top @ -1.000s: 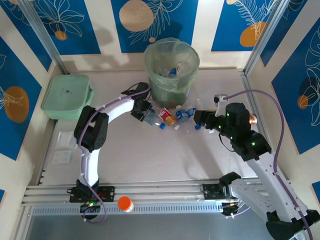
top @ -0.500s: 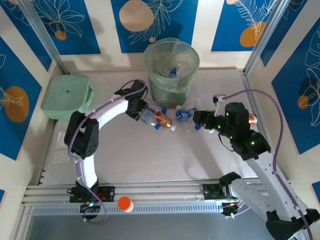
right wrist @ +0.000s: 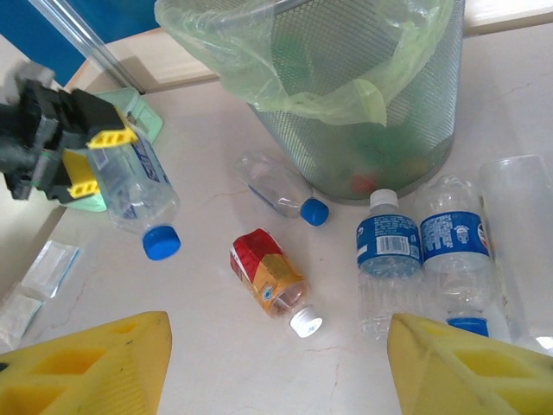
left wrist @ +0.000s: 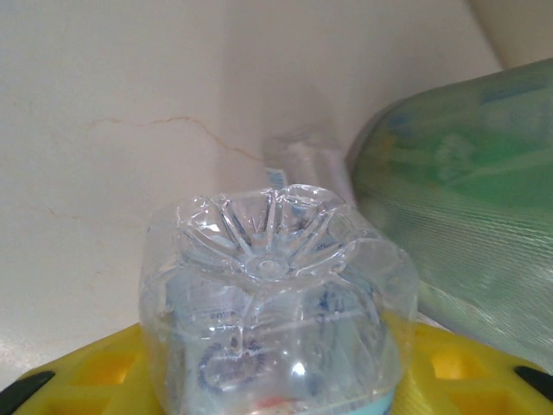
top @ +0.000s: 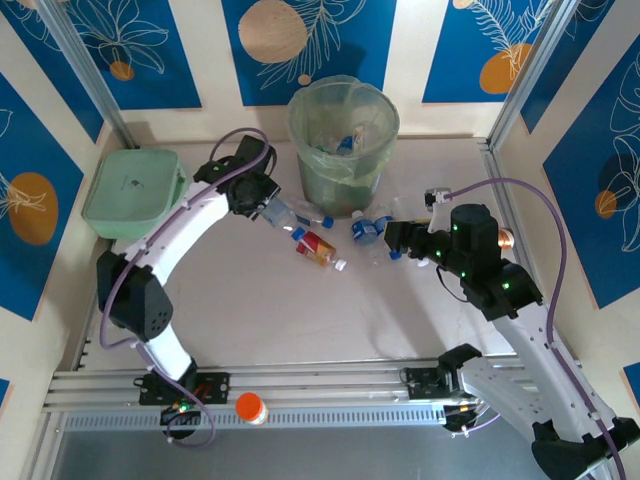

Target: Put the plastic bottles in the bin

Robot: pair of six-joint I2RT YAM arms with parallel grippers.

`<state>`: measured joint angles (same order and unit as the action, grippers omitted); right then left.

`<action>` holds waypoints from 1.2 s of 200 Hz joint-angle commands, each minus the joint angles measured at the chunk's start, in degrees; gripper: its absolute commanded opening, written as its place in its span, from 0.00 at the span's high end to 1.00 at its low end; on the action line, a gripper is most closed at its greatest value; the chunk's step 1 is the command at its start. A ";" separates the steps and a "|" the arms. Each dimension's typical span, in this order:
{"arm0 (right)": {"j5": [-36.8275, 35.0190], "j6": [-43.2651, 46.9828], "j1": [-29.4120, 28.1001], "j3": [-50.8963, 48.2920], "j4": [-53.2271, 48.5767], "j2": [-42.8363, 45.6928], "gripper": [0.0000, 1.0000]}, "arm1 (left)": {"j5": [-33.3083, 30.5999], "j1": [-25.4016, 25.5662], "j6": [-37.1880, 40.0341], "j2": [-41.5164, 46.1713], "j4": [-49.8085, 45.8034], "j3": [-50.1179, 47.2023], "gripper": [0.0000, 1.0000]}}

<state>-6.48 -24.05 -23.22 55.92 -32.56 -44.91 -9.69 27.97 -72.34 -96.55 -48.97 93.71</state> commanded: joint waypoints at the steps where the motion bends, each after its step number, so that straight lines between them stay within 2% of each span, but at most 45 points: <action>1: 3.40 0.59 -0.06 1.82 0.48 -0.77 0.33 | -0.28 -0.37 5.77 1.15 -2.78 4.77 0.52; 24: 4.37 0.49 -0.24 1.82 0.48 -1.86 0.33 | 1.34 -0.21 10.38 0.74 -2.11 9.64 0.52; 69: 5.78 0.65 -0.42 2.24 0.64 -2.81 0.33 | 7.12 0.29 18.26 1.03 6.14 13.95 0.52; 107: 20.61 1.22 -0.86 7.79 0.62 -9.61 0.30 | 21.76 0.85 21.70 3.14 18.56 10.29 0.57; 131: 25.62 -0.30 -1.30 13.26 0.97 -15.59 0.25 | 25.74 2.14 21.53 6.02 24.68 5.76 0.59; 149: 27.63 -1.57 -1.56 18.01 1.46 -20.27 0.21 | 26.45 3.37 21.44 7.75 26.21 3.80 0.59; 180: 27.51 -1.47 -2.37 28.45 -0.87 -29.19 0.09 | 26.06 4.72 21.20 10.02 26.84 1.61 0.60; 193: 26.78 -0.21 -3.50 32.67 -2.95 -33.01 0.07 | 26.46 4.90 20.86 10.75 27.26 0.84 0.61; 212: 26.41 0.98 -5.16 37.29 -4.73 -36.83 0.08 | 26.31 4.94 20.83 11.59 26.97 0.39 0.61; 240: 22.04 2.78 -8.15 41.58 -6.82 -40.58 0.17 | 26.04 4.97 20.66 12.65 27.38 -0.67 0.61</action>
<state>18.02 -23.57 -29.15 93.67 -34.94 -83.37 15.07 32.67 -52.03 -86.00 -23.92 94.24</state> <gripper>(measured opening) 0.865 0.468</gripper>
